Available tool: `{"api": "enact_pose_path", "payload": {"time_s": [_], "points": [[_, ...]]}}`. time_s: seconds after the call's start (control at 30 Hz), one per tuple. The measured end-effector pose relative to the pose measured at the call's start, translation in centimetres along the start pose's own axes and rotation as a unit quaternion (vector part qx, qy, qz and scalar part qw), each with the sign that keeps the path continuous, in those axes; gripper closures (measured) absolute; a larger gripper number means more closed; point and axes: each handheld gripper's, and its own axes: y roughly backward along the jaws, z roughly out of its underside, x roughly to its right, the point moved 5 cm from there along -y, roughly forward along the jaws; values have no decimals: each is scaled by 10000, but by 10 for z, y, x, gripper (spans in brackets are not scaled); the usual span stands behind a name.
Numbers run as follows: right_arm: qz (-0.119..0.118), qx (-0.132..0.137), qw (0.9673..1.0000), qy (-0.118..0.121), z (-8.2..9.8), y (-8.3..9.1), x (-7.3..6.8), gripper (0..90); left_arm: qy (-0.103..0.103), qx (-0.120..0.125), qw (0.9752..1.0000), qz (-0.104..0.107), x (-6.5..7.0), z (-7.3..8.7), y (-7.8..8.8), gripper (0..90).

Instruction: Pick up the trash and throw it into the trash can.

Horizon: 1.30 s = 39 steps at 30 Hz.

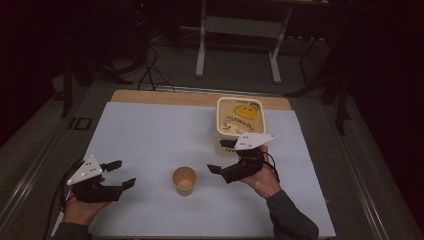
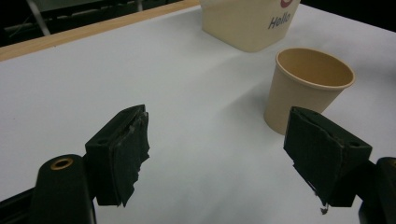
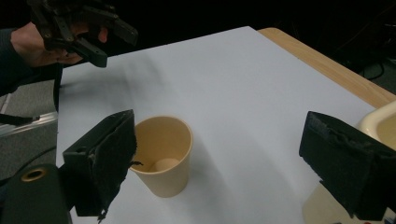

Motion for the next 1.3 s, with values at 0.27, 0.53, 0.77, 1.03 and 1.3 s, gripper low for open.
{"api": "enact_pose_path", "payload": {"time_s": [0.27, 0.53, 0.77, 1.03, 1.3], "points": [[-83, -60, 9999, 26, -4, -9, -2, 105, 19, 33, 10000, -1, 0, 0, 0, 222], [-134, -121, 9998, 106, -14, -16, -4, 104, 10, 32, 10000, -5, -1, 0, 1, 222], [-220, -376, 9988, 212, -21, -23, -6, 102, 12, 33, 10000, -1, -1, 0, 1, 222], [-269, -752, 9960, 403, -30, -28, -8, 100, 31, 38, 10000, 6, -1, 0, 0, 222], [-326, -1208, 9903, 608, -36, -32, -9, 98, 28, 31, 10000, 15, -1, 0, 1, 222]]}}
